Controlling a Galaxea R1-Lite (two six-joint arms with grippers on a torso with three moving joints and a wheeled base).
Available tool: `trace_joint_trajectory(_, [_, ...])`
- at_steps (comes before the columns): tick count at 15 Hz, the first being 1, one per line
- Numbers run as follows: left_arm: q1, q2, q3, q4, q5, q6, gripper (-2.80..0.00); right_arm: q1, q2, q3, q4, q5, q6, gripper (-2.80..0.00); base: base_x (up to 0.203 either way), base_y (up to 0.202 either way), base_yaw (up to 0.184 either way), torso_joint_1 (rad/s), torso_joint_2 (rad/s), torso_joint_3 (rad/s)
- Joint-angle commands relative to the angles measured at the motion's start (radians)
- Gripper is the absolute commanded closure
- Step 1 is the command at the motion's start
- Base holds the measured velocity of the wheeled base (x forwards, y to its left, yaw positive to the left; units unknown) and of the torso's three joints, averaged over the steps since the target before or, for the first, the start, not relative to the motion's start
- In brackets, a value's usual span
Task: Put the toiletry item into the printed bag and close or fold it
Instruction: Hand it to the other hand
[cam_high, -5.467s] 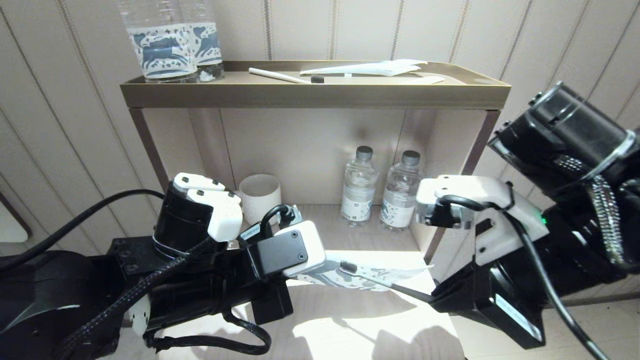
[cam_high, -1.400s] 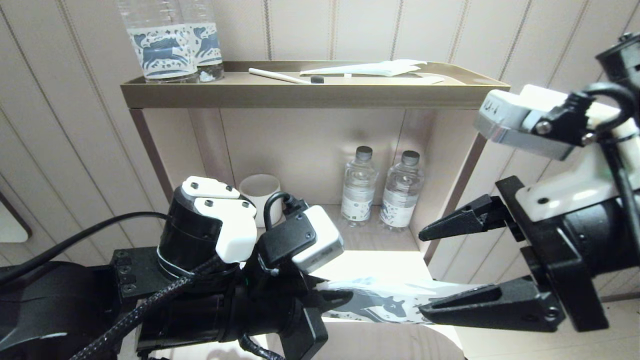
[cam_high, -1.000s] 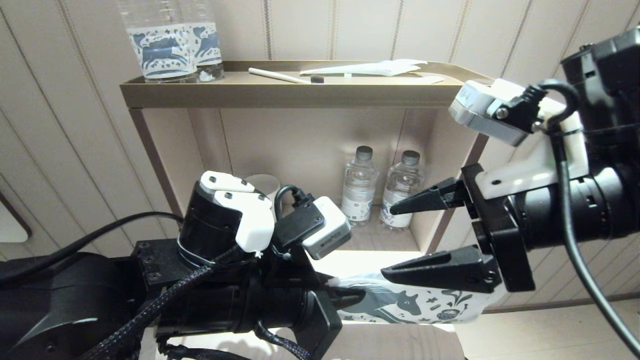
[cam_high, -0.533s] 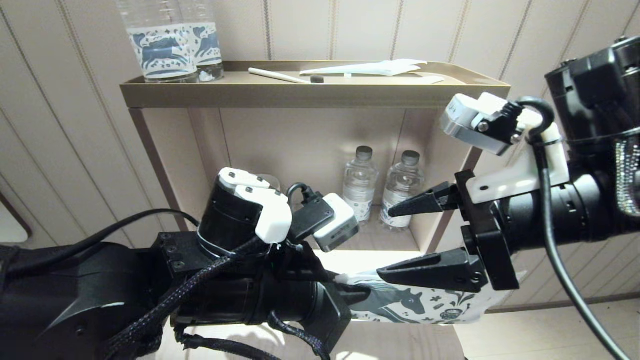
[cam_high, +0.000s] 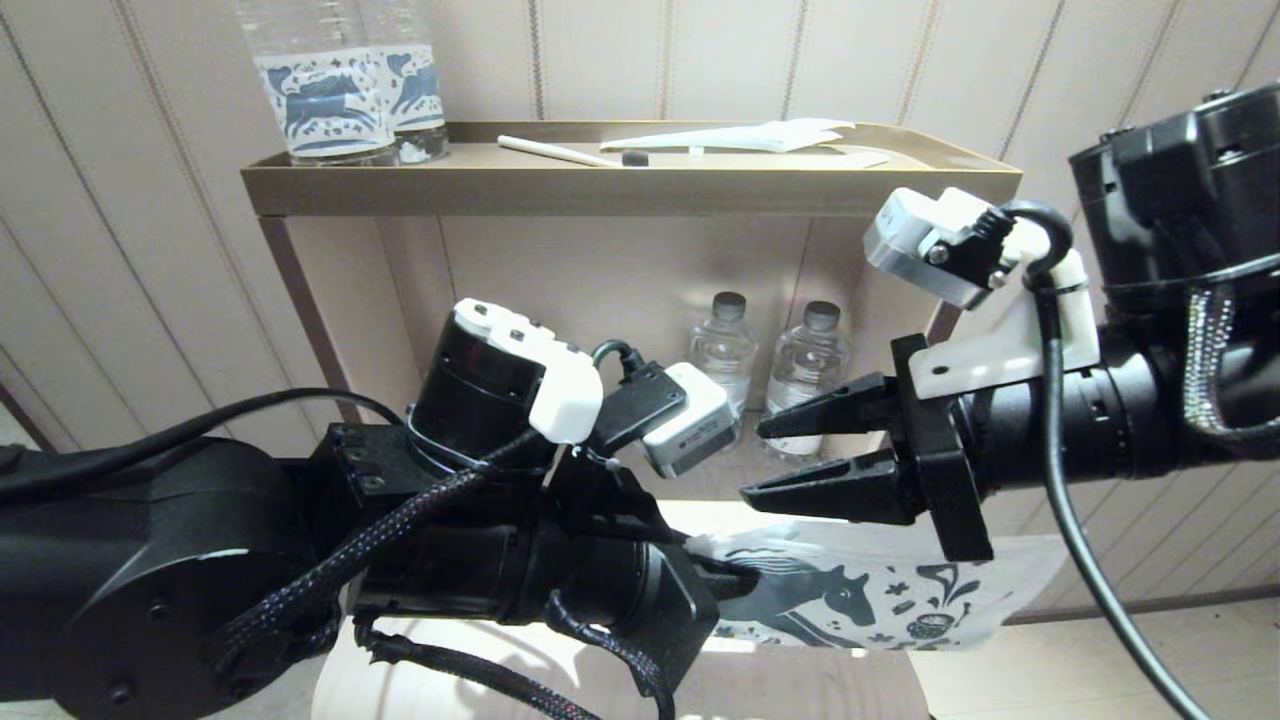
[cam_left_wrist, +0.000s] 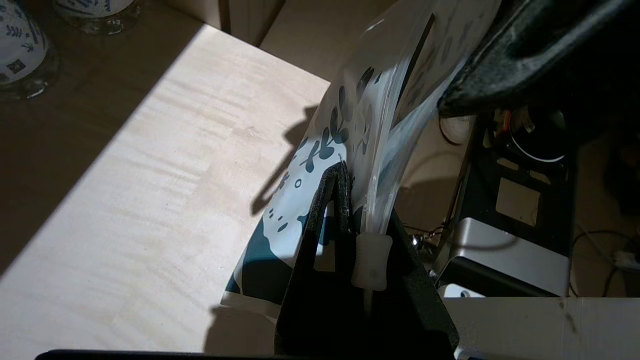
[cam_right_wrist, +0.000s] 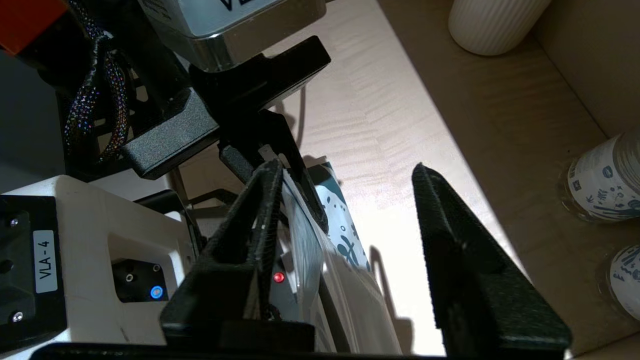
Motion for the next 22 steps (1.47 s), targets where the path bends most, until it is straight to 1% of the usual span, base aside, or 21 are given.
trace_joint_trajectory(1, [0.0, 0.012, -0.015, 0.013, -0.002, 0.001, 0.0, -0.003, -0.009, 0.013, -0.002, 0.001, -0.003, 0.0, 0.0, 0.0, 0.0, 0.0, 0.0, 0.0])
trace_joint_trajectory(3, [0.012, 0.005, -0.02, 0.036, -0.002, 0.001, 0.0, -0.044, -0.036, 0.031, -0.002, 0.004, -0.01, 0.0, 0.0, 0.0, 0.0, 0.0, 0.0, 0.0])
trace_joint_trajectory(6, [0.074, -0.034, -0.01, 0.04, -0.004, 0.001, 0.0, -0.099, -0.075, 0.034, -0.003, 0.028, -0.006, 0.0, 0.0, 0.0, 0.0, 0.0, 0.0, 0.0])
trace_joint_trajectory(7, [0.088, -0.051, -0.004, 0.043, -0.004, 0.001, 0.0, -0.121, -0.079, 0.033, -0.003, 0.053, -0.007, 0.0, 0.0, 0.0, 0.0, 0.0, 0.0, 0.0])
trace_joint_trajectory(9, [0.097, -0.049, -0.008, 0.07, -0.004, 0.005, 0.0, -0.137, -0.091, 0.04, -0.003, 0.105, -0.012, 0.0, 0.0, 0.0, 0.0, 0.0, 0.0, 0.0])
trace_joint_trajectory(11, [0.106, -0.044, -0.013, 0.08, -0.002, 0.01, 0.0, -0.138, -0.097, 0.052, -0.003, 0.108, -0.019, 0.0, 0.0, 0.0, 0.0, 0.0, 0.0, 0.0])
trace_joint_trajectory(12, [0.107, -0.043, -0.022, 0.09, -0.001, 0.012, 0.0, -0.151, -0.098, 0.06, -0.004, 0.106, -0.04, 0.0, 0.0, 0.0, 0.0, 0.0, 0.0, 0.0])
trace_joint_trajectory(13, [0.113, -0.042, -0.039, 0.109, -0.001, 0.018, 0.0, -0.171, -0.096, 0.062, -0.003, 0.109, -0.068, -2.8, 0.0, 0.0, 0.0, 0.0, 0.0, 0.0])
trace_joint_trajectory(15, [0.133, -0.041, -0.087, 0.195, -0.002, 0.062, 0.0, -0.203, -0.093, 0.062, 0.004, 0.122, -0.102, -2.8, 0.0, 0.0, 0.0, 0.0, 0.0, 0.0])
trace_joint_trajectory(16, [0.14, -0.039, -0.109, 0.226, -0.003, 0.074, 0.0, -0.222, -0.088, 0.068, 0.007, 0.153, -0.13, -2.8, 0.0, 0.0, 0.0, 0.0, 0.0, 0.0])
trace_joint_trajectory(17, [0.141, -0.03, -0.12, 0.233, -0.003, 0.078, 0.0, -0.234, -0.086, 0.075, 0.006, 0.196, -0.148, -2.8, 0.0, 0.0, 0.0, 0.0, 0.0, 0.0])
trace_joint_trajectory(18, [0.141, -0.026, -0.13, 0.234, -0.003, 0.081, 0.0, -0.236, -0.086, 0.082, 0.01, 0.223, -0.159, -2.8, 0.0, 0.0, 0.0, 0.0, 0.0, 0.0])
trace_joint_trajectory(22, [0.141, -0.021, -0.167, 0.258, -0.004, 0.114, 0.0, -0.232, -0.049, 0.113, 0.011, 0.26, -0.196, -2.8, 0.0, 0.0, 0.0, 0.0, 0.0, 0.0])
